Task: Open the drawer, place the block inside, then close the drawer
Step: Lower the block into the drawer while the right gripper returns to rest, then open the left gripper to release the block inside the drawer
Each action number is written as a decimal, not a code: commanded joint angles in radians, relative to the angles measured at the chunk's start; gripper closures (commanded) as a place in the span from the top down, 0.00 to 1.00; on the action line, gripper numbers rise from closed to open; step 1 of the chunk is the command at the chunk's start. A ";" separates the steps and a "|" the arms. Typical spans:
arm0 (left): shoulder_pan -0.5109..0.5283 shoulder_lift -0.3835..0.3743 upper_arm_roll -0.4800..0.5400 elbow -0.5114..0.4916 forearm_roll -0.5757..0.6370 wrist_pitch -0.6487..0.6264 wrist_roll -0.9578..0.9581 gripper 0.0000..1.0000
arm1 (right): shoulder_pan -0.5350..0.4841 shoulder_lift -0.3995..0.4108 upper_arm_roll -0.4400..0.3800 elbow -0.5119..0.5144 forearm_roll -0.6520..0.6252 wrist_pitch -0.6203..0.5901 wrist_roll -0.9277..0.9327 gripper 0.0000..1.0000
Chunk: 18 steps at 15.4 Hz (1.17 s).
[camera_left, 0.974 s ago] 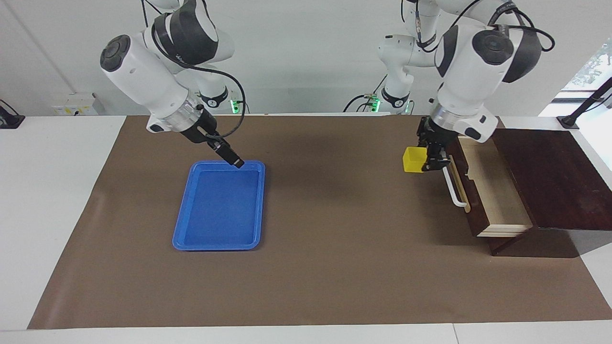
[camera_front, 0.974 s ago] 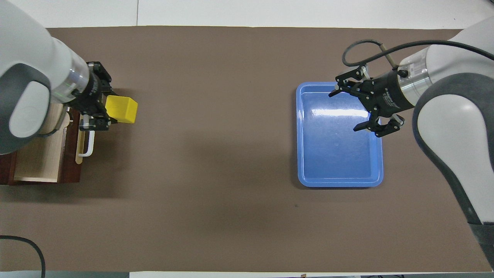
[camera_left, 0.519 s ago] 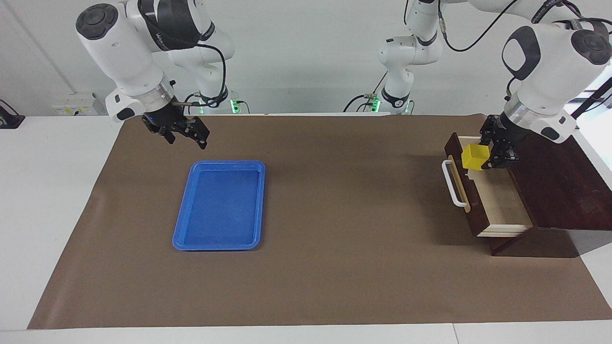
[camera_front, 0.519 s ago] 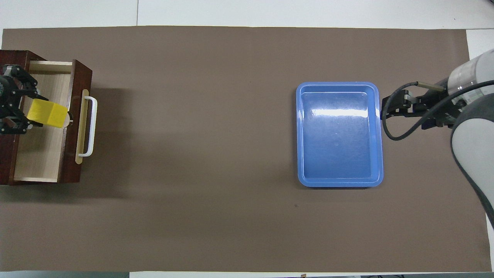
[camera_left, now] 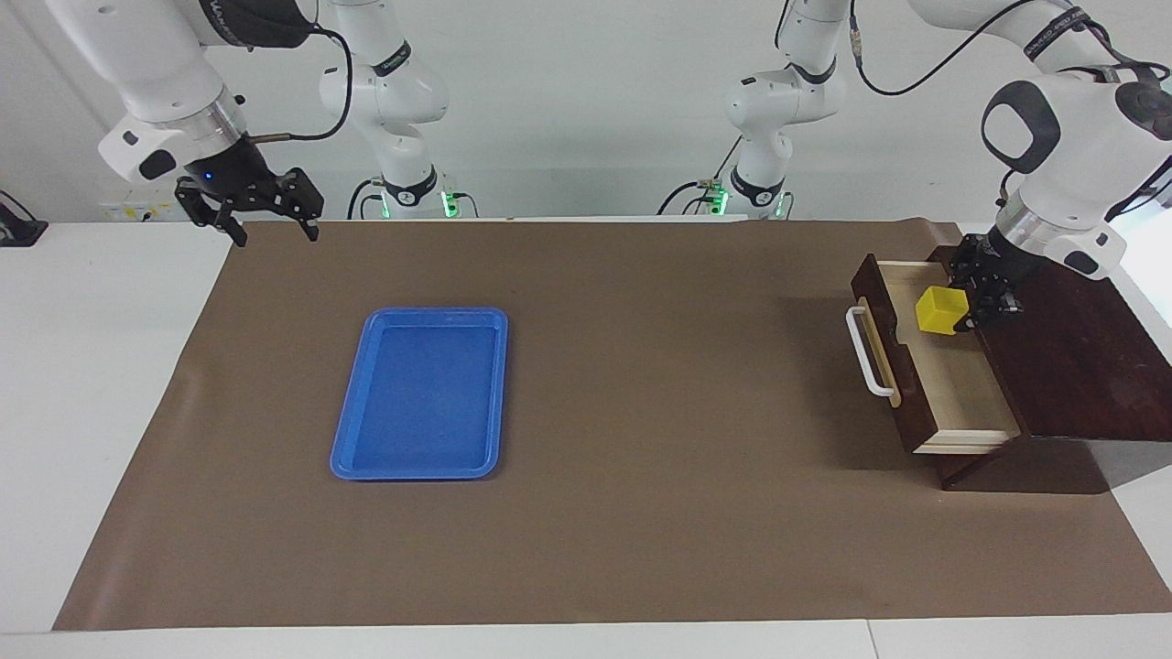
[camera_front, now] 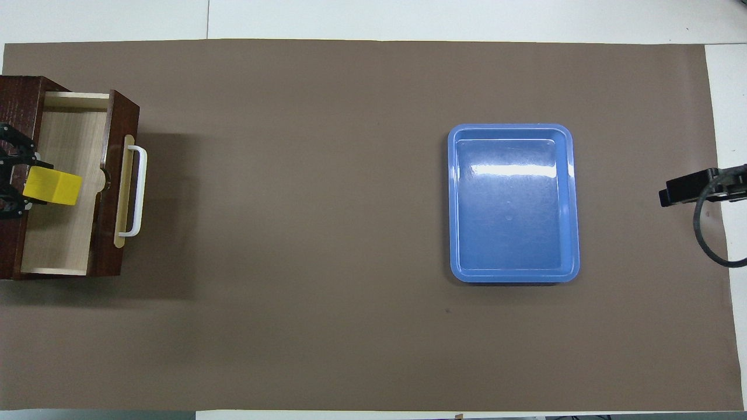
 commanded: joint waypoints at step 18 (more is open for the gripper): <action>-0.006 -0.012 -0.013 -0.173 0.009 0.208 -0.077 0.00 | -0.012 0.002 0.035 -0.038 -0.092 0.024 0.105 1.00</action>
